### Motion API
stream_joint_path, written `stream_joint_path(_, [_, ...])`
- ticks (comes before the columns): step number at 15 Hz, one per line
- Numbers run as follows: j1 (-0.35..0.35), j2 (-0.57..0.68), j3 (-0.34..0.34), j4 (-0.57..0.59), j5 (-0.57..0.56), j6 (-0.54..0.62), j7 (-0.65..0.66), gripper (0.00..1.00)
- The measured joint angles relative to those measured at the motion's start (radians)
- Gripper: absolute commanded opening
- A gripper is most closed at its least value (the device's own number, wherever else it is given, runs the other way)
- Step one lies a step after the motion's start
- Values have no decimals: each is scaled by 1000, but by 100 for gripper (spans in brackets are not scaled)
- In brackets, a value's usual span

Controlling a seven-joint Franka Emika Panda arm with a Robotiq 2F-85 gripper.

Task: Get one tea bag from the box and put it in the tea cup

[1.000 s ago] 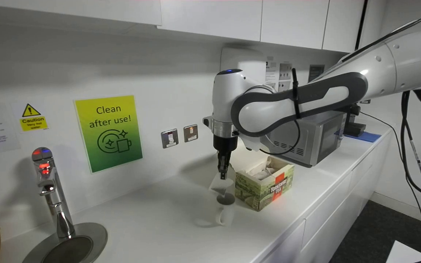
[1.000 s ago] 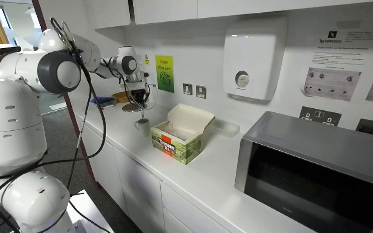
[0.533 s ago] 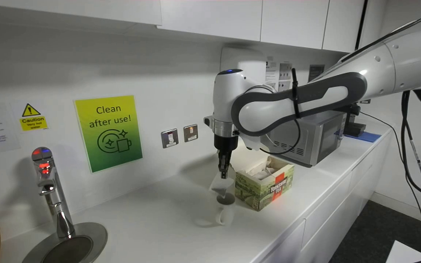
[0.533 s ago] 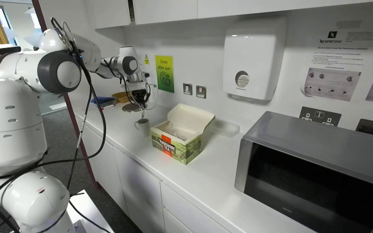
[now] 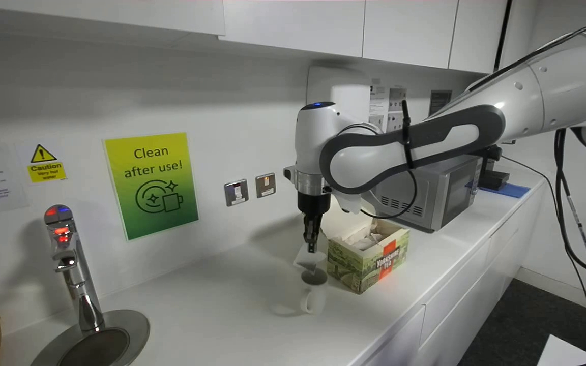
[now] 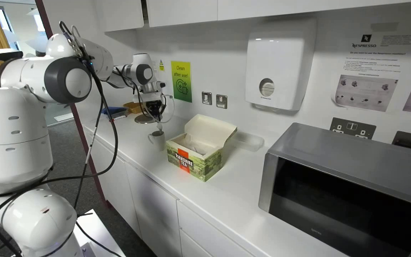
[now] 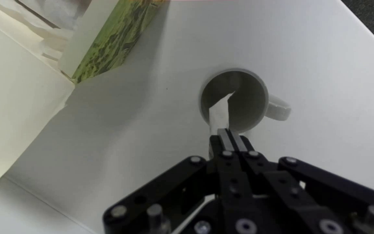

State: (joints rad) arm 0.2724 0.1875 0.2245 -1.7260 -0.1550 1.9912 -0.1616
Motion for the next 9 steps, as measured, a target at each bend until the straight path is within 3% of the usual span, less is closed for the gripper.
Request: stream_joint_path(9, [0, 32, -1, 0, 0, 0, 10, 0])
